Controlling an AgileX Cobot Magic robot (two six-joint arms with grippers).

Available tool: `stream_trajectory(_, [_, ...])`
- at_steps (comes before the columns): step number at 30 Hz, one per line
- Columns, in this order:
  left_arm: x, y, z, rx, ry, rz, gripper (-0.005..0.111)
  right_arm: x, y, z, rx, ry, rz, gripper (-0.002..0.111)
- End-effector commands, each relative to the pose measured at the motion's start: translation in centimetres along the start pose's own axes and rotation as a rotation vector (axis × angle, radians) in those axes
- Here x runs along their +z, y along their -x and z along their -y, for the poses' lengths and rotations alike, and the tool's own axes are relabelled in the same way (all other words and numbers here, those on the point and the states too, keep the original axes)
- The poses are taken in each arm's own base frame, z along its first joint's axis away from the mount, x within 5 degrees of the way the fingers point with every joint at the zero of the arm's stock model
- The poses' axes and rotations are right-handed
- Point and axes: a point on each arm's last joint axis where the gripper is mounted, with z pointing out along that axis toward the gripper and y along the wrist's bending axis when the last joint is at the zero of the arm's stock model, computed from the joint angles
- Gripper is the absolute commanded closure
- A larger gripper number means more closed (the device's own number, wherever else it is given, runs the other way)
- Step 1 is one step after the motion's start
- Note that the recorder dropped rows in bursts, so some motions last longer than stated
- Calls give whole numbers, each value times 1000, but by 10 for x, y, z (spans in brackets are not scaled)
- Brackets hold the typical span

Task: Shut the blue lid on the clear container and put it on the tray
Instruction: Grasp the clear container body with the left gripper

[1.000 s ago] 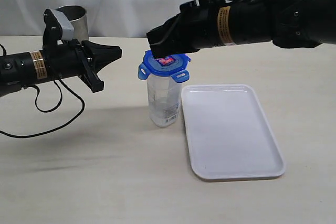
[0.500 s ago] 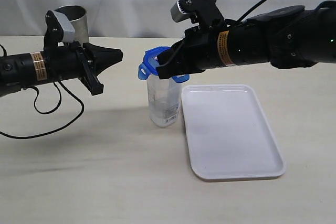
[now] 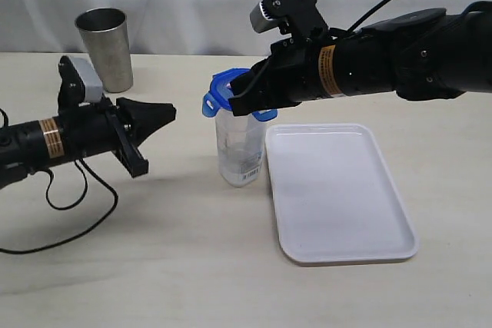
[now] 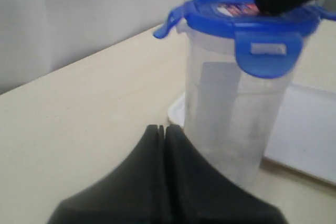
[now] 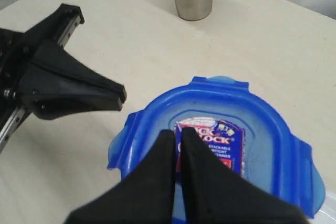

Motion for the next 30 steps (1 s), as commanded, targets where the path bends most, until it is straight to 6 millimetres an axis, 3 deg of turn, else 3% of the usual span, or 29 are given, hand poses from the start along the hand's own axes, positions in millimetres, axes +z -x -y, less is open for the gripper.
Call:
stream_trajectory(1, [12, -14, 6, 26, -56, 15, 107, 1, -5, 2, -5, -14, -17, 104])
stream_trajectory(4, [26, -24, 10, 19, -85, 7, 106, 1, -5, 2, -2, -15, -17, 104])
stream_trajectory(7, [36, -25, 16, 31, -117, 9, 97, 1, -5, 2, -2, -15, -17, 104])
stream_trajectory(14, [48, -21, 31, 147, -163, 26, 38, 1, -5, 1, 2, -12, -17, 104])
stream_trajectory(17, [56, -18, 35, 113, -107, 43, 24, 1, -5, 1, 2, -12, -17, 104])
stream_trajectory(24, [78, -10, 45, 123, -97, 52, 22, 1, -5, 1, 5, -12, -17, 104])
stream_trajectory(30, [91, -30, 38, 95, -85, 42, 22, 1, -5, 1, 17, -12, -17, 104])
